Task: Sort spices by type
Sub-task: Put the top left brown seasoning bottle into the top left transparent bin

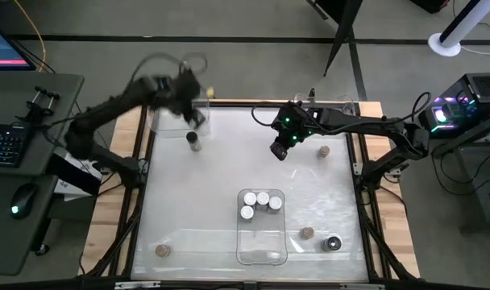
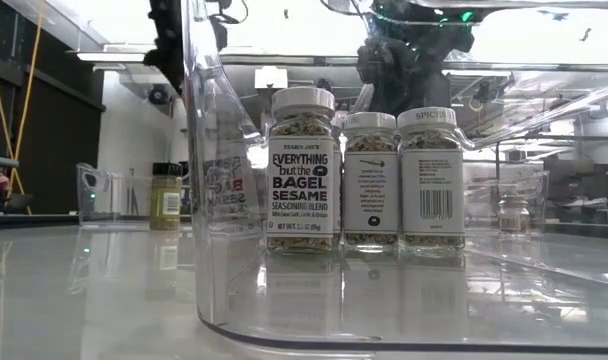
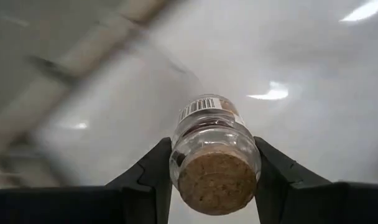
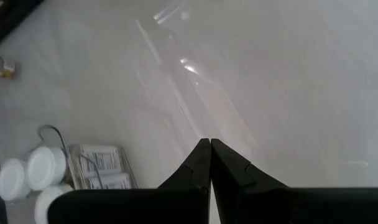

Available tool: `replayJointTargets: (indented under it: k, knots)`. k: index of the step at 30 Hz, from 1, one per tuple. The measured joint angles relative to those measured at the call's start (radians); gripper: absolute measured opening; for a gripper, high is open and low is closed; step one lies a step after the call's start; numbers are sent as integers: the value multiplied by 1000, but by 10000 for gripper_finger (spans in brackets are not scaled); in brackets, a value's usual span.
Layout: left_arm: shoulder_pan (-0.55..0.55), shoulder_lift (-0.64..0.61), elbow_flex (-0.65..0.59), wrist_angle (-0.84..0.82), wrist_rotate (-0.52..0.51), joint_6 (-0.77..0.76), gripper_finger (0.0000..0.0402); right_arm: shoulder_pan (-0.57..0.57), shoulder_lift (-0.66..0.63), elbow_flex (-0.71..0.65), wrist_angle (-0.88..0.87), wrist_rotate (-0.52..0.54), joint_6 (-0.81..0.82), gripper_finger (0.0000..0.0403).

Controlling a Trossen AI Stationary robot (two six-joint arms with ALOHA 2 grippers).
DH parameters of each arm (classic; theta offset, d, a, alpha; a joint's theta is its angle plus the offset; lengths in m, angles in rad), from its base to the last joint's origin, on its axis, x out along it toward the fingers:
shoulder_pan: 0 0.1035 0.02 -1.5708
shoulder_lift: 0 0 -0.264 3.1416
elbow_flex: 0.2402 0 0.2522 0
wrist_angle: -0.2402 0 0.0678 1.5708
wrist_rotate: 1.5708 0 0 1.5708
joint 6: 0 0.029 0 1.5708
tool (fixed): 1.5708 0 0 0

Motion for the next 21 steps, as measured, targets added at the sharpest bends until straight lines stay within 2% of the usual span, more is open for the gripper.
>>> replayJointTargets:
  k: [2, 4, 7, 9, 11, 14, 18, 21]
  knots:
    - [111, 76, 86, -4, -10, 163, 132, 0, 0, 0, 5, -3, 0, 0]
    - [200, 146, 138, 16, 44, 310, 132, 3, 0, 0, 3, -3, 3, 0]
    - [269, 248, 159, 13, 102, 536, 132, 17, 0, 0, 1, -5, 17, 0]
    - [280, 313, 151, -11, 74, 638, 132, 30, 0, 0, 1, -5, 17, 0]
    - [280, 362, 148, -12, 50, 674, 132, 46, 0, 0, 1, 0, 19, 0]
    - [259, 409, 150, 37, 45, 712, 132, 71, 0, 0, 2, 33, 25, 0]
    - [228, 459, 149, 60, 31, 875, 132, 90, 0, 0, 3, 51, 35, 0]
    - [221, 485, 150, 80, 28, 928, 132, 100, 0, 0, 6, 68, 54, 0]
